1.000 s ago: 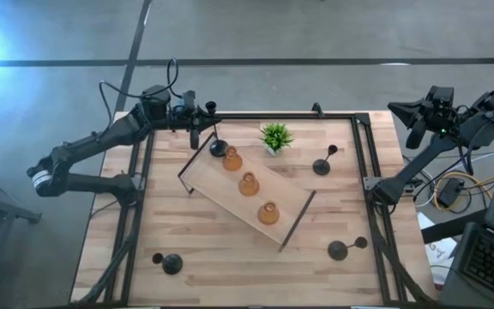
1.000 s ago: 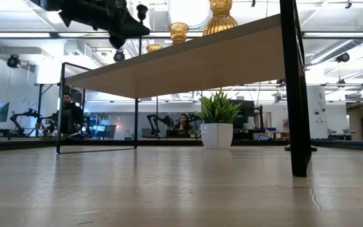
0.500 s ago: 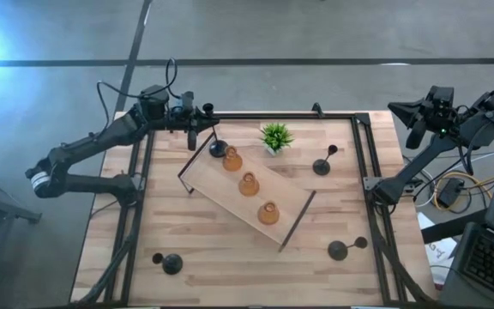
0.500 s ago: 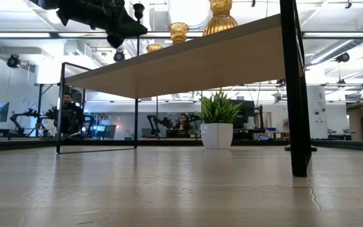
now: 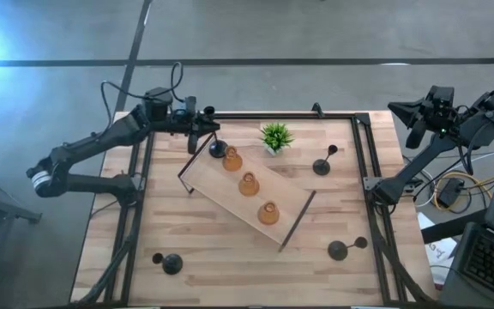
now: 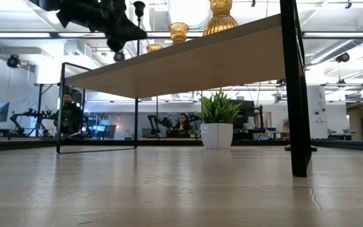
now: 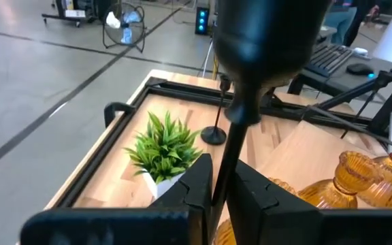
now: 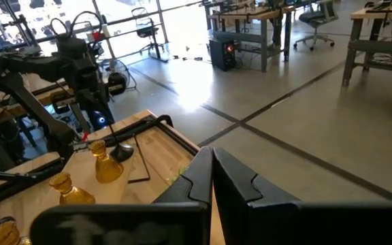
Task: Pick & Place candle stick holders
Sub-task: Put the black candle holder on the shelf
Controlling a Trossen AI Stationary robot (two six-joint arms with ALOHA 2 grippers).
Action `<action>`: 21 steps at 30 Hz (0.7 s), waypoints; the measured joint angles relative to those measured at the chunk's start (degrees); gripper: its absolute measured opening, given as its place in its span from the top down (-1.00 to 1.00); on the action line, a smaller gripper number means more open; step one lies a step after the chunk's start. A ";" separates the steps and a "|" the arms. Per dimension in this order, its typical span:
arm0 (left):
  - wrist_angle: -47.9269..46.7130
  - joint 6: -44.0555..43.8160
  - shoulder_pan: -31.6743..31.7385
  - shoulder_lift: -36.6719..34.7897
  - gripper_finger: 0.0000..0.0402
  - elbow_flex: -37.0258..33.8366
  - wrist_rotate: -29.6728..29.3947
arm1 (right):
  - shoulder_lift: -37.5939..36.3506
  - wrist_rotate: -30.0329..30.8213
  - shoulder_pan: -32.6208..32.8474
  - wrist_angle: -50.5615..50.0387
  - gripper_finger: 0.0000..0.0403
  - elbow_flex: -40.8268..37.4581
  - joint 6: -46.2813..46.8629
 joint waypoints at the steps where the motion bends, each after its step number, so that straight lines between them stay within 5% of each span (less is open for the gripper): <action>1: -0.08 -0.03 0.00 0.03 0.81 0.00 -0.02 | -0.04 0.00 -0.02 0.00 0.96 0.00 0.00; 7: 0.13 1.64 0.00 0.03 0.72 0.00 -0.07 | -0.26 0.00 -0.02 0.02 0.96 0.02 0.00; 21: 0.44 -0.07 0.00 -0.01 0.15 0.11 -0.72 | -0.26 0.00 0.00 0.24 0.96 0.02 0.00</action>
